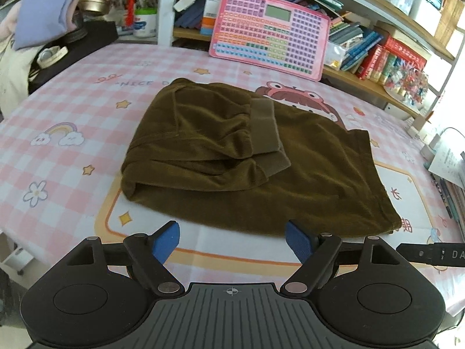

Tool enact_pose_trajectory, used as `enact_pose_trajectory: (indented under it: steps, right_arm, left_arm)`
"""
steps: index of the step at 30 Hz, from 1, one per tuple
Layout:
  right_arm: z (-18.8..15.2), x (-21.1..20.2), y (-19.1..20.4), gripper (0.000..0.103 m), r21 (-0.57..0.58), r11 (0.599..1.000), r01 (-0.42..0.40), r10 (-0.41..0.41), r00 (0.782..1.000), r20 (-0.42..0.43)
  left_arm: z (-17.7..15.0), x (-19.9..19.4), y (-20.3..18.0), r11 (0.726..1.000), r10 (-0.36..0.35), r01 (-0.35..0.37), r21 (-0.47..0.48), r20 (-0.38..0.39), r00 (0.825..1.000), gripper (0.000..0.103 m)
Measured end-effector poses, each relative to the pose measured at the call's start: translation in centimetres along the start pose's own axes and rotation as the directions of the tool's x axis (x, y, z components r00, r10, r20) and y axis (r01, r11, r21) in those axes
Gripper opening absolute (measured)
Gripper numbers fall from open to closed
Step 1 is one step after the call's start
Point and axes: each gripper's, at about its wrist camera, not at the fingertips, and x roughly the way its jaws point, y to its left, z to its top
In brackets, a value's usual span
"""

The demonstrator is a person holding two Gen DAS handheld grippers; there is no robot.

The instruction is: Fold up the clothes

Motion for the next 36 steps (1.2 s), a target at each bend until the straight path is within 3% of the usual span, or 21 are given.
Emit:
enact_pose_trajectory:
  steps: [8,14,17,20,22,27,31,32,36]
  right_arm:
    - [1.9,0.8,-0.3,0.065,-0.096,0.993,-0.063,0.063,0.998,0.001]
    - [5.3,2.2,-5.0,0.057,-0.036,0.977,-0.209,0.207,0.977,-0.045]
    - [6.9,4.0,-8.4,0.043,0.102,0.946,-0.309,0.319,0.941,-0.110]
    - [8.0,6.4,-10.4,0.037,0.228,0.884,-0.409,0.455,0.864,-0.214]
    - [8.4,7.4,-10.6,0.035,0.244,0.865,-0.438,0.494,0.831,-0.258]
    - [9.2,9.2,-10.3,0.030,0.254,0.854,-0.455,0.516,0.806,-0.290]
    - [9.7,10.2,-9.7,0.023,0.256,0.836,-0.485,0.545,0.783,-0.298]
    - [9.8,10.5,-9.6,0.016,0.256,0.838,-0.481,0.542,0.783,-0.305]
    - [10.4,10.3,-10.0,0.012,0.280,0.804,-0.524,0.591,0.753,-0.290]
  left_arm:
    - [-0.1,-0.2,-0.6,0.994,0.081,-0.079,-0.079,0.021,0.997,0.084]
    - [0.6,0.2,-4.5,0.984,0.134,-0.129,-0.127,0.034,0.990,0.084]
    - [0.4,0.8,-7.8,0.985,0.160,-0.157,-0.076,0.023,0.987,0.084]
    - [0.0,1.3,-10.9,0.982,0.186,-0.186,-0.037,0.017,0.982,0.084]
    - [-0.4,1.4,-12.4,0.984,0.173,-0.172,-0.036,0.008,0.985,0.084]
    - [-0.8,1.6,-16.7,0.982,0.156,-0.157,0.102,0.018,0.988,0.083]
    - [-1.2,2.8,-20.4,0.938,0.173,-0.178,0.298,0.042,0.984,0.083]
    - [-1.4,3.2,-21.3,0.920,0.177,-0.182,0.347,0.047,0.983,0.083]
    - [-1.8,4.6,-24.0,0.843,0.218,-0.235,0.483,0.093,0.972,0.083]
